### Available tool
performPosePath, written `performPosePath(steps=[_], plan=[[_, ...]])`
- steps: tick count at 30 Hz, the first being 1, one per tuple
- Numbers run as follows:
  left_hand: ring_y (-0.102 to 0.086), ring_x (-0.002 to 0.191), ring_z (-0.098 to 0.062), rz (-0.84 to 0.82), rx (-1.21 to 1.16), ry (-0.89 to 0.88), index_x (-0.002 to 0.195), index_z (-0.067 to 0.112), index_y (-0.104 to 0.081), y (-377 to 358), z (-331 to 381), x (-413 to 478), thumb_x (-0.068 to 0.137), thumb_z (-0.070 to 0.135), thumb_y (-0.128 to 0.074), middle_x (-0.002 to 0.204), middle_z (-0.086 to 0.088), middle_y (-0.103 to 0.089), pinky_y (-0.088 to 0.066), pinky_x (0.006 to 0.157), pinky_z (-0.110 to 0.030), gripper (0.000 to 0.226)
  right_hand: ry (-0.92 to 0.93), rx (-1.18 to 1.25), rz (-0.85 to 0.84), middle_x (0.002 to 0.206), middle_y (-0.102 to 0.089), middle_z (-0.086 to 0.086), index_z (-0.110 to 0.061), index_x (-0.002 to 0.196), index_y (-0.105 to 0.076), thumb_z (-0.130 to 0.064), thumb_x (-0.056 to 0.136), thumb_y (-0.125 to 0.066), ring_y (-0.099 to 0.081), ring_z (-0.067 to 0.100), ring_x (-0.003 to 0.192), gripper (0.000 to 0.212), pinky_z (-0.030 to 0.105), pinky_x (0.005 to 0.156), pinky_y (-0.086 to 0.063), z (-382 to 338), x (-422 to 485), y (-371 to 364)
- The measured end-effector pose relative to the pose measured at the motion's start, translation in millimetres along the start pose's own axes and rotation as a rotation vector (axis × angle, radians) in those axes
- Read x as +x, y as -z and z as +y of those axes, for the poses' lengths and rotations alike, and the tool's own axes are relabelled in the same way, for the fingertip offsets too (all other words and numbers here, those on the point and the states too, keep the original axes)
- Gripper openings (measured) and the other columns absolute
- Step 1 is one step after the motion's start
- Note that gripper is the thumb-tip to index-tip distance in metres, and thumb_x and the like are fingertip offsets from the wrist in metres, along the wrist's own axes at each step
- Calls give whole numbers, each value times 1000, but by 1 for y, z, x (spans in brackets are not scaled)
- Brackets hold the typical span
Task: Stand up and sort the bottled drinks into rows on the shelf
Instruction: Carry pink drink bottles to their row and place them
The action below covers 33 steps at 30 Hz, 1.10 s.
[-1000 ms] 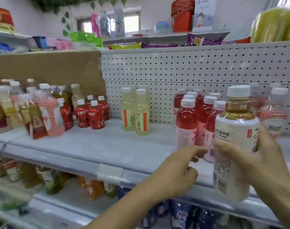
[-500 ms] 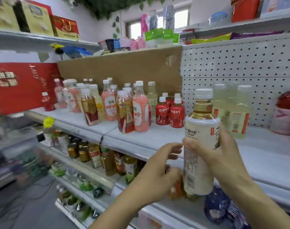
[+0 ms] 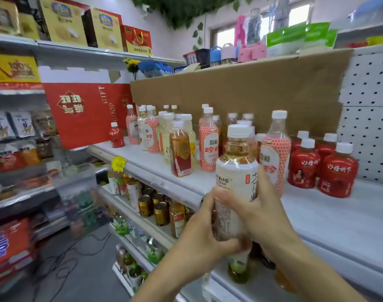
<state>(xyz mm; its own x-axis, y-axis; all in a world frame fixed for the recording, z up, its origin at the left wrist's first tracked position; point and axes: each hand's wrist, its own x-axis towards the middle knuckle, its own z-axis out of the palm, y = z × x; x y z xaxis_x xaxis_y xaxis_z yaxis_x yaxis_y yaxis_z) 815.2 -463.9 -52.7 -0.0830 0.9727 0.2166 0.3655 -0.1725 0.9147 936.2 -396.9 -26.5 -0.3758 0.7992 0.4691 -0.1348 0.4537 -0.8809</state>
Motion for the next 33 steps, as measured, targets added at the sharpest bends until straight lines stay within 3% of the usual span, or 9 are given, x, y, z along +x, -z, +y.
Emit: performPosePath(steps=[5,8,11,16,21,24,26,30,33], plan=[[-62,111,8,118,-13,-50,136,32,-43,68,-30,44,77,3,-81,119,27,-66,-48,89,-10,75,14,36,-87,95,-70,-14,-36,112,-54,-23,74,-83,-68,0,86,49,17,69,-55,20,62,-69],[-61,113,7,183,14,-62,134,34,-43,110,-54,63,77,10,-81,121,25,-66,-50,94,-17,73,25,46,-120,95,-70,-12,-37,109,-54,-21,73,-84,-68,1,86,49,18,71,-56,34,97,-108],[-62,112,5,257,21,-67,131,38,-44,151,-77,75,76,12,-81,119,24,-66,-51,94,-22,71,30,42,-185,95,-68,-12,-33,112,-54,-34,74,-82,-68,2,86,48,22,72,-56,45,127,-146],[-66,106,-3,341,15,-35,128,42,-44,223,-112,99,77,20,-84,113,16,-68,-56,88,-29,69,28,49,-200,111,-64,-25,-39,123,-53,-65,80,-50,-60,-10,104,50,17,85,-50,64,176,-193],[-65,101,4,345,46,-42,122,43,-43,305,-145,144,76,18,-84,109,25,-66,-54,86,-24,67,62,-81,-104,110,-58,-29,-41,123,-48,-59,80,-55,-53,-22,100,47,13,83,-45,81,238,-238],[-64,93,9,306,73,-83,114,37,-45,356,-167,178,76,13,-83,102,29,-66,-52,76,-14,59,86,-142,-33,103,-54,-29,-46,108,-43,-31,93,-62,-52,-26,92,28,3,72,-45,93,274,-275],[-64,93,9,276,103,-105,114,37,-45,392,-183,201,76,13,-84,102,31,-65,-53,76,-15,59,110,-205,33,109,-53,-25,-42,113,-46,-25,94,-64,-54,-20,98,31,8,77,-48,103,303,-299],[-65,104,2,238,106,-110,115,40,-45,458,-221,244,71,12,-86,109,23,-67,-54,86,-24,66,130,-430,166,132,-51,-10,-31,134,-42,-46,83,-59,-51,10,124,56,42,104,-46,115,365,-337],[-66,103,1,232,69,-88,115,41,-45,495,-247,273,75,6,-84,113,19,-67,-53,82,-20,66,132,-578,255,147,-37,-1,-25,148,-29,-35,92,-61,-38,17,135,65,44,113,-36,111,409,-353]])
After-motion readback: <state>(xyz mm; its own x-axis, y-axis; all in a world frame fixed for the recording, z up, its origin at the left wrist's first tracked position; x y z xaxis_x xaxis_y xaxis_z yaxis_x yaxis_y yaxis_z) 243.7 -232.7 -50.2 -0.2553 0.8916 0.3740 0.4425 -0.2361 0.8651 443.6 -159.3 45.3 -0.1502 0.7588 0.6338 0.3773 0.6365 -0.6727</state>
